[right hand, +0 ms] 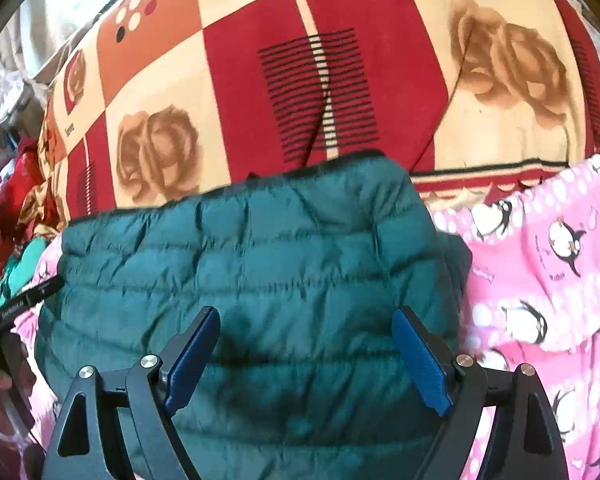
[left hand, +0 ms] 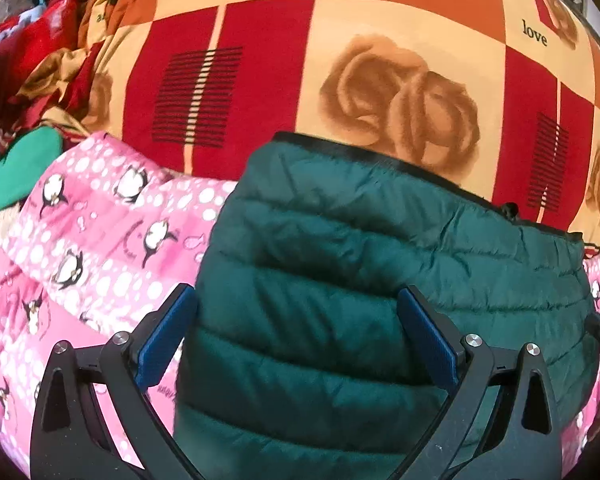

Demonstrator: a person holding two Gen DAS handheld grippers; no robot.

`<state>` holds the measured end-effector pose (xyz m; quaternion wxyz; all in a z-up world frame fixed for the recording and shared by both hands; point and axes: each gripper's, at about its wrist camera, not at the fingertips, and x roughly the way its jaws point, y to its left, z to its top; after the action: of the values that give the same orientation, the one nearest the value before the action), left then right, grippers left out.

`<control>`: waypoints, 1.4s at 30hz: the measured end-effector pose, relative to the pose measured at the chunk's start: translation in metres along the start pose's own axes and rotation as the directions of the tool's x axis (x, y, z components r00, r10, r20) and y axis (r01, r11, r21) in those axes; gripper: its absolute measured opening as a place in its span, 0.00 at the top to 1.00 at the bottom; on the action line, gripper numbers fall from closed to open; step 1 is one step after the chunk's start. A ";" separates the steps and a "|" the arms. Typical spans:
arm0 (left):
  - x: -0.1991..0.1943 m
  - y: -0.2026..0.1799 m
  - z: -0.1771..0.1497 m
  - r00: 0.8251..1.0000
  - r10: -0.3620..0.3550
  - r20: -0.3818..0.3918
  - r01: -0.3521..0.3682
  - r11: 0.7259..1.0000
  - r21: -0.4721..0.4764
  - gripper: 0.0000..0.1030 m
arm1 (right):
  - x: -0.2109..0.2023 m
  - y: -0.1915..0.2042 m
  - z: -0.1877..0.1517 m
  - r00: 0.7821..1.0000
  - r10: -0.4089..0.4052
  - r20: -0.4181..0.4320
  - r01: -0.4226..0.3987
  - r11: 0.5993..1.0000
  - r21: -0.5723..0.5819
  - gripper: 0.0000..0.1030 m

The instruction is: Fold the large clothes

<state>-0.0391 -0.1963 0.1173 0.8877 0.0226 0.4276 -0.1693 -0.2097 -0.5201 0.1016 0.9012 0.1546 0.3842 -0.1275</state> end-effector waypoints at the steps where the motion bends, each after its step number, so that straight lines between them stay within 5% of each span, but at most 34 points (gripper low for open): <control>1: 0.000 0.002 -0.002 1.000 0.003 -0.004 -0.003 1.000 -0.005 0.02 | 0.003 0.001 -0.003 1.000 -0.011 -0.010 0.011 1.000 -0.011 0.17; 10: -0.007 0.000 -0.016 1.000 0.015 -0.009 -0.015 1.000 0.003 0.02 | 0.009 -0.006 -0.009 0.998 -0.033 -0.058 0.033 0.999 0.002 0.16; 19: -0.014 -0.003 -0.022 1.000 0.018 -0.005 -0.018 1.000 0.021 0.02 | -0.034 -0.004 -0.023 1.000 0.004 -0.013 -0.004 1.000 0.017 0.17; 31: -0.020 -0.011 -0.034 1.000 0.028 -0.001 -0.028 0.998 0.047 0.02 | -0.012 -0.005 -0.050 0.997 -0.054 -0.063 0.051 0.998 -0.041 0.16; 42: -0.025 0.003 -0.041 0.998 -0.062 -0.017 0.062 0.998 -0.029 0.02 | -0.036 -0.006 -0.047 0.999 -0.041 -0.031 0.042 0.999 0.016 0.17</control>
<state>-0.0838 -0.1785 0.1101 0.8784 -0.0019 0.4384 -0.1905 -0.2664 -0.5045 0.0960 0.8912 0.1562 0.3998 -0.1470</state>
